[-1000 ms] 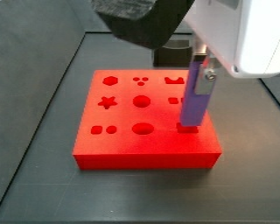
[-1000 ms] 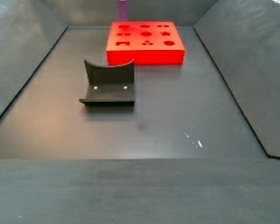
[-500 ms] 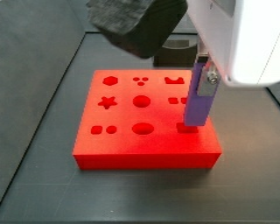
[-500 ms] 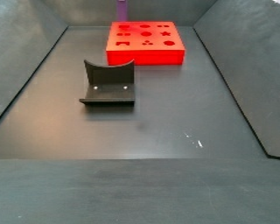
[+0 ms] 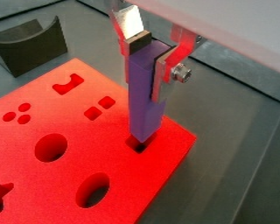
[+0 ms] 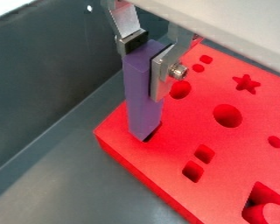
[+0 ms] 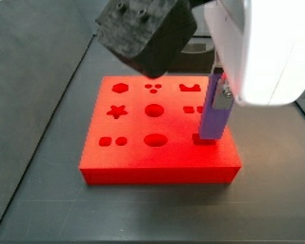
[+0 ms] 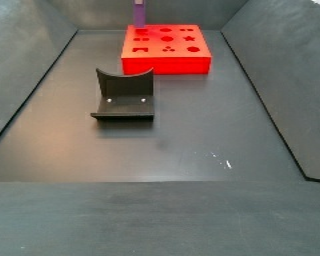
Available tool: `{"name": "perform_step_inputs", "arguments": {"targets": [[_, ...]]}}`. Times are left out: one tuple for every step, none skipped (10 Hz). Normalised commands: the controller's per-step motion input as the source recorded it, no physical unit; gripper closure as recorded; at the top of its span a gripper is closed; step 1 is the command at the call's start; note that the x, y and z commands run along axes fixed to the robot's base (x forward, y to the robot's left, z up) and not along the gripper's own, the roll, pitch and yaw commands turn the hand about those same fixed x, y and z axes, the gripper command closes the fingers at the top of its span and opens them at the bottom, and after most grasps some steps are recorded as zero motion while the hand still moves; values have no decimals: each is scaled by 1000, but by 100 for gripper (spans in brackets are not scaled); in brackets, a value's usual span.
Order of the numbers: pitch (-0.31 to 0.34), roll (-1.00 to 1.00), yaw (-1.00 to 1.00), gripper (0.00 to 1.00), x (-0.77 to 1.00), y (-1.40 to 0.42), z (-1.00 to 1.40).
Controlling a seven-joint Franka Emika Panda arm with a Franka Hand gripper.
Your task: Insert the rectangle object.
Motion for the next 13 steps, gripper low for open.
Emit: {"name": "perform_step_inputs", "arguments": {"targets": [[0,60,-51,100,0,0,-83],[0,43,-17,100,0,0,-66],[0,19,0,100,0,0,-54],[0,21,0,100,0,0,-114],[-26,0,0,100,-6,0,-169],[-106,-6,0,100,-40,-6,-274],[-87,0,0,100,-63,-49,-183],[-21,0,140,100,3,-111,-69],[-9,0,197,100,77,-29,-63],[-16,0,200,100,34,-17,-86],[-21,0,143,100,11,0,-140],[-1,0,143,100,60,0,-166],[0,17,60,100,97,0,-231]]}}
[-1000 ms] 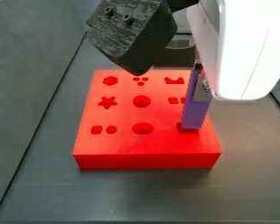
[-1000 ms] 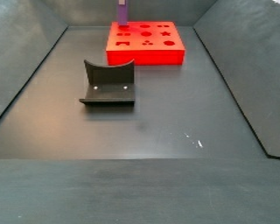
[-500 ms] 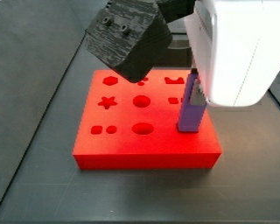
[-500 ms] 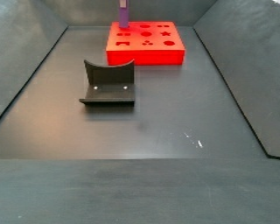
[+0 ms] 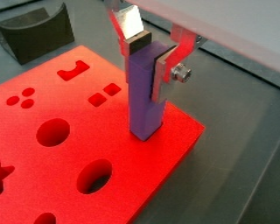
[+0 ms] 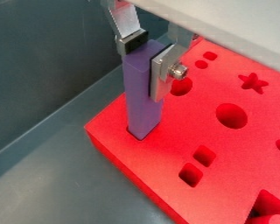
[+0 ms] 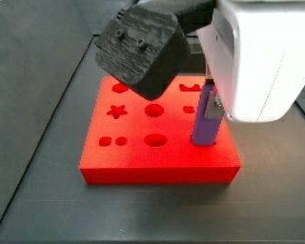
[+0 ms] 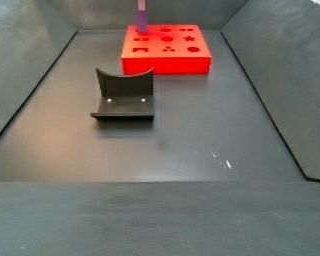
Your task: Insert the rectangle object.
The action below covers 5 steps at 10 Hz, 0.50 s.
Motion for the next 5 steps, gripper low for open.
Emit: {"name": "perform_step_inputs", "arguments": {"targets": [[0,47,0,100,169,-20,-349],[20,101,-11,100,211,-86,-483],[27,119,-54,100,229,-83,-546],[44,136,-83,100,183,-83,-546],[94,156,-100,100,160,-69,-503]]}}
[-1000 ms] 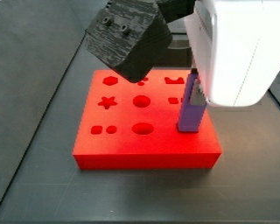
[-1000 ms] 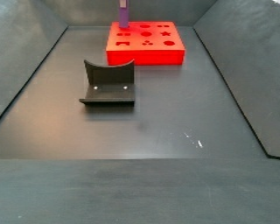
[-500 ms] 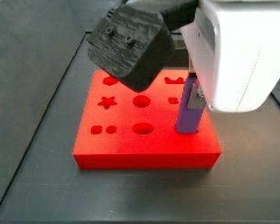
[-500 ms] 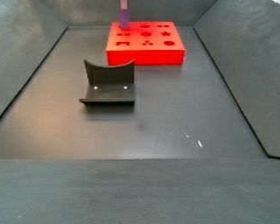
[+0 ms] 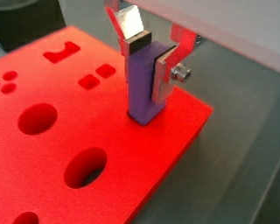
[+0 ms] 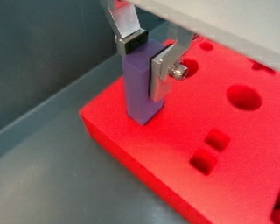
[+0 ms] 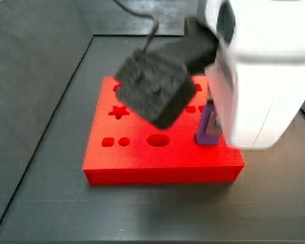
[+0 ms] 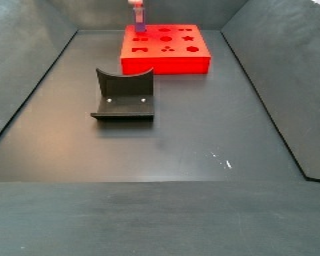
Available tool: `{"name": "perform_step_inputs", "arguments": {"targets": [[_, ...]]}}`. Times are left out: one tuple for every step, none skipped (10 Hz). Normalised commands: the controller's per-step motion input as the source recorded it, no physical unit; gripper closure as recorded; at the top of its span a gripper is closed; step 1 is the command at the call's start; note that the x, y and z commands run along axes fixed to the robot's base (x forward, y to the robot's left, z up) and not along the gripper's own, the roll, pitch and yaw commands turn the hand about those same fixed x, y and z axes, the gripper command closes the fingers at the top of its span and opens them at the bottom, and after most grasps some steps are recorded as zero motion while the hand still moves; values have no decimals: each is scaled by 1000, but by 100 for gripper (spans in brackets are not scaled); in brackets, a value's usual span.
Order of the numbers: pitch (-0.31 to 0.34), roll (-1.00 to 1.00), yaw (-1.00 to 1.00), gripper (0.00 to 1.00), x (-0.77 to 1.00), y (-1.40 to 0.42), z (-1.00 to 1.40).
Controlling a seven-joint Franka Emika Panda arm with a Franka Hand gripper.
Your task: Insert the rectangle object.
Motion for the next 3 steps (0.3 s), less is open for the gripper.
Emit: {"name": "perform_step_inputs", "arguments": {"targets": [[140,160,-129,100,123,-49,-460],[96,107,-117,100,40,0,-277],[0,0,0,100,0,0,0]]}}
